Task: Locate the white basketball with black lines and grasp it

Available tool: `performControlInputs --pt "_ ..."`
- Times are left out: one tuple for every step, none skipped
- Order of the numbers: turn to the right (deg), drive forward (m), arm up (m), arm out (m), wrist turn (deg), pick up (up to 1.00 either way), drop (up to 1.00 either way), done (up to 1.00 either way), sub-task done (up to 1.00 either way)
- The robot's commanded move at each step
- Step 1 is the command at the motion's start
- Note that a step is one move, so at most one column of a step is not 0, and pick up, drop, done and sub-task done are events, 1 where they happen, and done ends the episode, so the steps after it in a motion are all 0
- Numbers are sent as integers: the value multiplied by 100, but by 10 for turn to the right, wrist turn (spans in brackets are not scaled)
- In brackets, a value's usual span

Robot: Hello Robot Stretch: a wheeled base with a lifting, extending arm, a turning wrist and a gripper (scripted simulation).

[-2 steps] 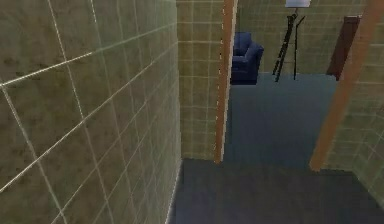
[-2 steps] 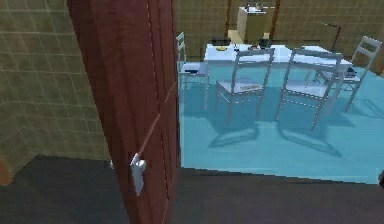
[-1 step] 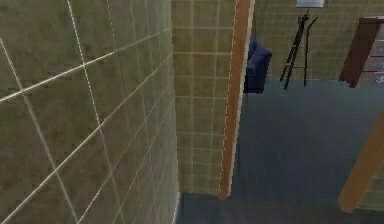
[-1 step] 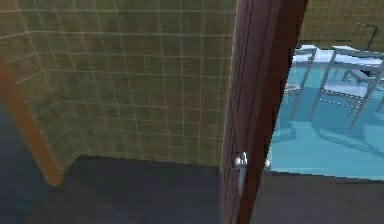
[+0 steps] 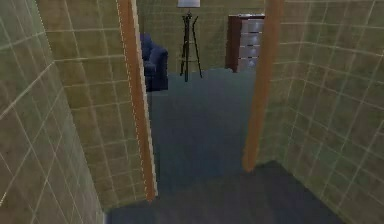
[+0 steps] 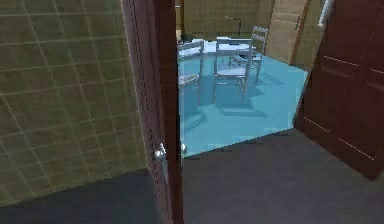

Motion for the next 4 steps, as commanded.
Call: performControlInputs --pt "0 100 0 0 0 0 0 0 0" --pt "0 65 0 0 0 0 0 0 0" --pt "270 0 0 0 0 0 0 0 0" --pt "0 100 0 0 0 0 0 0 0"
